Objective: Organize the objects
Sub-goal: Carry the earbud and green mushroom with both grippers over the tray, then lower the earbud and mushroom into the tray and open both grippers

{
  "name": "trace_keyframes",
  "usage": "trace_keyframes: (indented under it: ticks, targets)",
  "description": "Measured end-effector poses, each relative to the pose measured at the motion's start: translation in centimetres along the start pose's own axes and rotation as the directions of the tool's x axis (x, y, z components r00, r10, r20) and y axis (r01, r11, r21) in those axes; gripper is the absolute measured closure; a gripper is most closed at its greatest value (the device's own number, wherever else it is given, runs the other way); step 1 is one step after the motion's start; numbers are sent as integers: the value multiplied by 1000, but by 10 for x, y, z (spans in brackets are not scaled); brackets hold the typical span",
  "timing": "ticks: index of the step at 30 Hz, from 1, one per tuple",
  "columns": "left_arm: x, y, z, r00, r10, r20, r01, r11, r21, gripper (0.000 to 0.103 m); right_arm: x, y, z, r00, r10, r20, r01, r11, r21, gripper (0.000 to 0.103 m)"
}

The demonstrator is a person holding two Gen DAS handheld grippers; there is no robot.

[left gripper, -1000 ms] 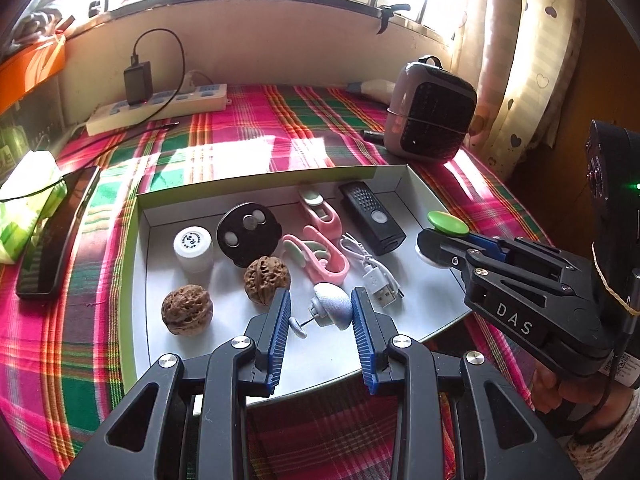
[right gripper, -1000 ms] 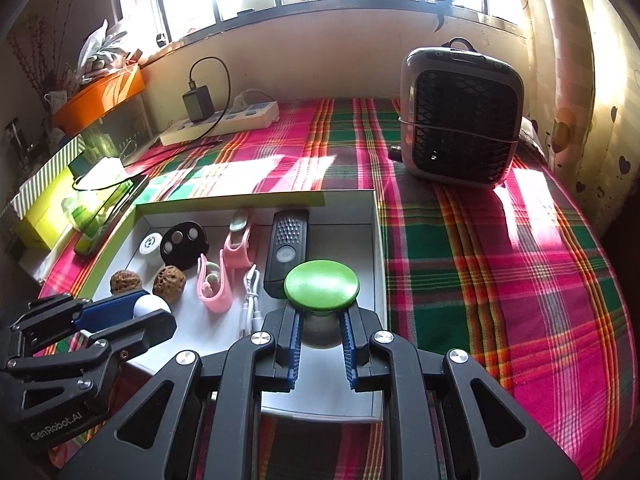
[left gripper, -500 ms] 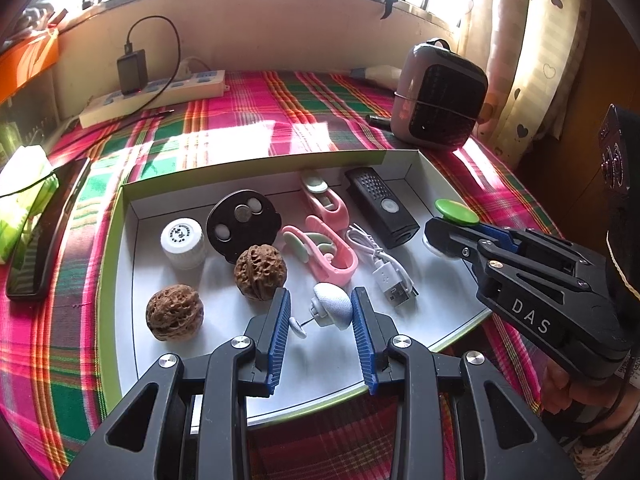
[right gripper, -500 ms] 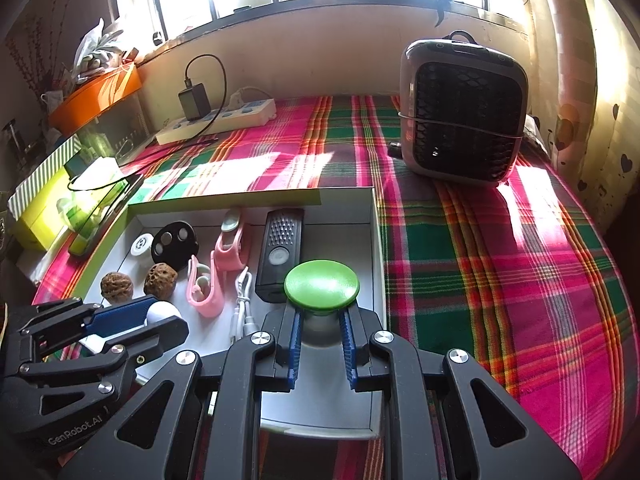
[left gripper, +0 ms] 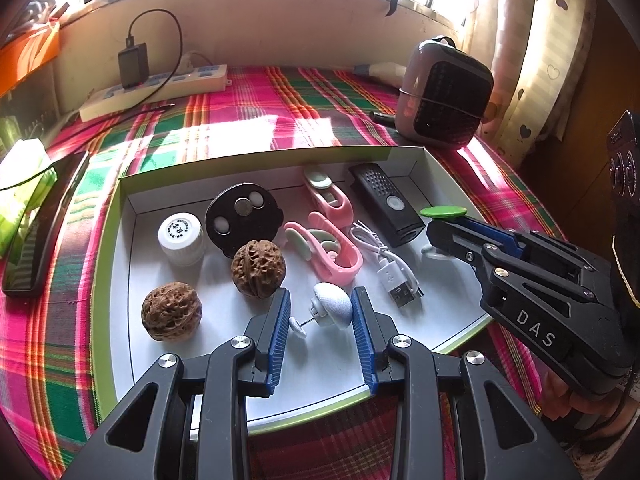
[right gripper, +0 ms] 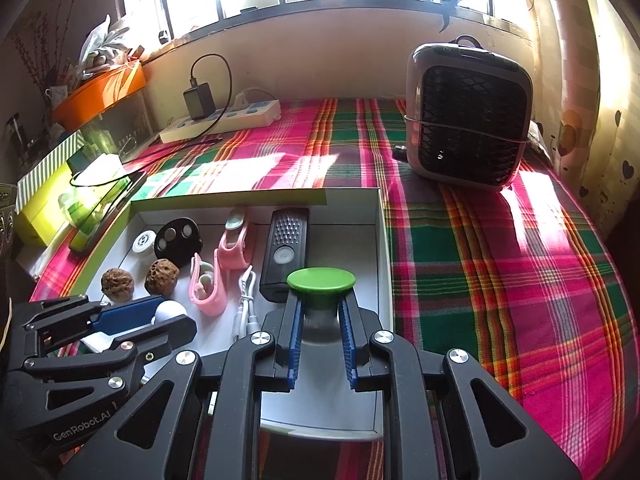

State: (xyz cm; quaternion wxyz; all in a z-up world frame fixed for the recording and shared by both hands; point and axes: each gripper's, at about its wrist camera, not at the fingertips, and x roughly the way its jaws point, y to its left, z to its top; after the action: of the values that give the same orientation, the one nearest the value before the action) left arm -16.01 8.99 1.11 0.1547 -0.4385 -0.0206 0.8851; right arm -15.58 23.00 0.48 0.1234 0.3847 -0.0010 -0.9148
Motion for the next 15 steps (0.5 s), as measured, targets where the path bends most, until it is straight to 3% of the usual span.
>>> trace_keyframes:
  ticks: [15]
  targets:
    - [2,1,0,1000,0,0,0,1000,3,74,0,1,-1,1000,15,-9,-15,1000,-3,85]
